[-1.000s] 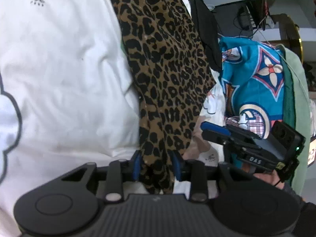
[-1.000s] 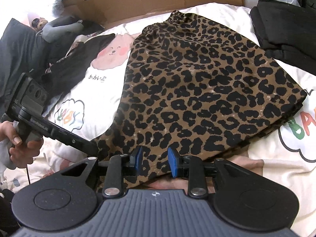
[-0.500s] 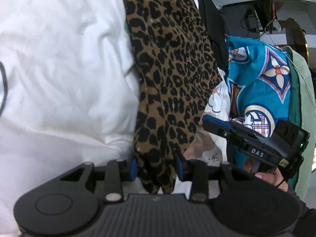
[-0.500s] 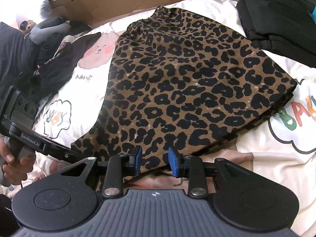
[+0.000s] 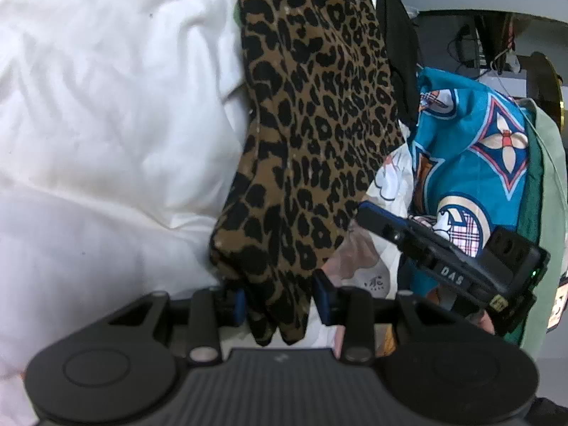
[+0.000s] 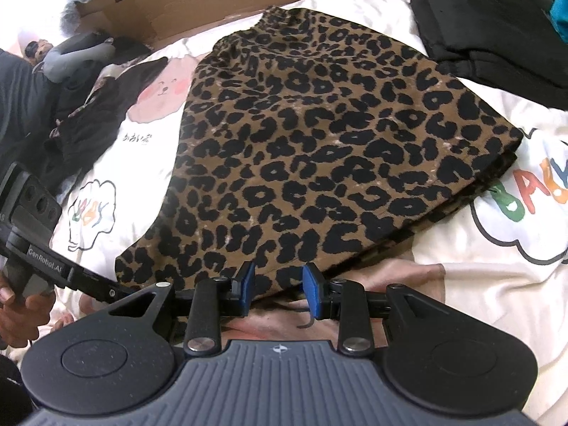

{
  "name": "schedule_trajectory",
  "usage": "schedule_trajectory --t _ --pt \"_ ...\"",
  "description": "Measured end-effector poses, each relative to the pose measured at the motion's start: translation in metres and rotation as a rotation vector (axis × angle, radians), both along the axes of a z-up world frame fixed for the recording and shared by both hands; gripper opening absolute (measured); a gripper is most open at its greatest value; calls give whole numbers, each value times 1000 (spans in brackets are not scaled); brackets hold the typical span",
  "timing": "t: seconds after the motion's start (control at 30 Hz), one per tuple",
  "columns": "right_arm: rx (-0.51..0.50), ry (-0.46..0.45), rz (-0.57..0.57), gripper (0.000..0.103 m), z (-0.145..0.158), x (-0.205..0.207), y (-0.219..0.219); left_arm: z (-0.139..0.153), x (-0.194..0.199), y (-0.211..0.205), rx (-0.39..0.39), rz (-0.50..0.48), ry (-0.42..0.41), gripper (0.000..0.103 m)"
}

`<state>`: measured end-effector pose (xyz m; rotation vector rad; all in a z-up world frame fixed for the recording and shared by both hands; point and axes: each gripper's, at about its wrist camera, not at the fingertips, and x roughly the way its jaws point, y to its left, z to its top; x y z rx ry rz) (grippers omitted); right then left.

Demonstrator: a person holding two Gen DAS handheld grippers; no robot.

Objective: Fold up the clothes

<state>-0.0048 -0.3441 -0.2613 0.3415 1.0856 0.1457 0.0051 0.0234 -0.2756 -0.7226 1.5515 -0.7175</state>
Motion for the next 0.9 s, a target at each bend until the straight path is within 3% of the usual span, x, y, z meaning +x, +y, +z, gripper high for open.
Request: schedule_trajectory --t 0.03,0.13,0.4,0.73,0.9 --pt "2 -3 -7 33 0 0 -1 0 -1 -1 4 1 0 35" --pt "4 -21 -28 42 4 1 -5 -4 -3 2 -12 24 20 10" --pt "6 -36 -122 46 5 -2 -35 1 -8 5 18 22 -19 9" --pt "116 -95 -426 59 -1 -11 -116 -2 -6 4 29 8 -19 9" --pt "172 -122 -522 62 -11 -8 -140 -2 -6 4 26 5 -20 9"
